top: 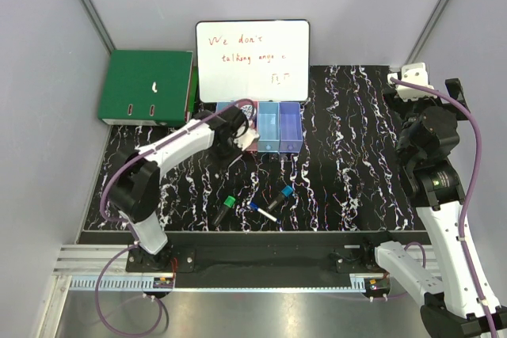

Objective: Sort the stationery into containers
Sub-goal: Pick up the pen from the center of the board, then place the pen in the storage box.

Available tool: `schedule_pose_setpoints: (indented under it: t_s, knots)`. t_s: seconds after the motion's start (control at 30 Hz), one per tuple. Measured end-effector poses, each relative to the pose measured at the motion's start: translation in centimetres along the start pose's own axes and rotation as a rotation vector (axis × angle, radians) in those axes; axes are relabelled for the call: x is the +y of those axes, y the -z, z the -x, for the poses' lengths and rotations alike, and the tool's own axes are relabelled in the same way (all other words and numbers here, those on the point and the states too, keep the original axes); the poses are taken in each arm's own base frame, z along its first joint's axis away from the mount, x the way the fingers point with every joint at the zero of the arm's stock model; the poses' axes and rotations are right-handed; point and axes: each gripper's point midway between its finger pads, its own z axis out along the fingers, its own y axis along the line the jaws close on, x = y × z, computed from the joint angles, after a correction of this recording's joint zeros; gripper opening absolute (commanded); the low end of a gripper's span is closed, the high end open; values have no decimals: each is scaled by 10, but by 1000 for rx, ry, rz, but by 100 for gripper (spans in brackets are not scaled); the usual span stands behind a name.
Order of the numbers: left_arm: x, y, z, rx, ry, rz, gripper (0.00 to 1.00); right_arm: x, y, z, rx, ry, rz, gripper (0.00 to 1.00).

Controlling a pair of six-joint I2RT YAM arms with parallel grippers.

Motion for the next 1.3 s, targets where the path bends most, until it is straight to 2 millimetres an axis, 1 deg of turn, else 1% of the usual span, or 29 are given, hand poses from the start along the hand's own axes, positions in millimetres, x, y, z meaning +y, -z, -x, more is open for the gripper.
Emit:
schedule_pose_setpoints:
  t_s: [0.1, 0.23, 0.3, 0.37, 0.43, 0.53, 0.63, 0.7, 0.83, 0.9, 1.0, 1.1, 1.3]
  knots:
    - [4, 22, 23, -74, -3, 16, 0, 0, 0, 0, -1, -1, -1, 97]
    - [5, 41, 39, -118, 3, 16, 0, -2, 2, 1, -4, -3, -3, 97]
    - [4, 52, 50, -141, 10, 9, 0, -2, 2, 1, -6, -5, -3, 97]
    - [5, 63, 70, -180, 18, -2, 0, -3, 2, 1, -7, -6, -3, 97]
    - [6, 71, 95, -232, 25, -17, 0, -2, 2, 1, -7, -6, -3, 97]
    - [3, 79, 142, -308, 40, -70, 0, -2, 2, 1, -7, -6, -3, 97]
    - [-1, 74, 172, -345, 56, -127, 0, -3, 2, 1, -7, -5, -3, 97]
    - [-4, 64, 186, -346, 69, -167, 0, -3, 2, 1, -7, -5, -3, 97]
    - [-8, 37, 193, -306, 108, -217, 0, -4, 3, 1, -9, -7, -5, 98]
    - [-9, 27, 194, -291, 129, -230, 0, -4, 4, 1, -10, -8, -6, 97]
    - [-3, 17, 198, -294, 158, -234, 0, -4, 4, 0, -10, -7, -5, 97]
    - [6, 15, 206, -317, 181, -227, 0, -2, 4, -2, -6, -3, -1, 98]
    - [22, 19, 222, -378, 192, -194, 0, 2, 4, -6, 1, 4, 5, 98]
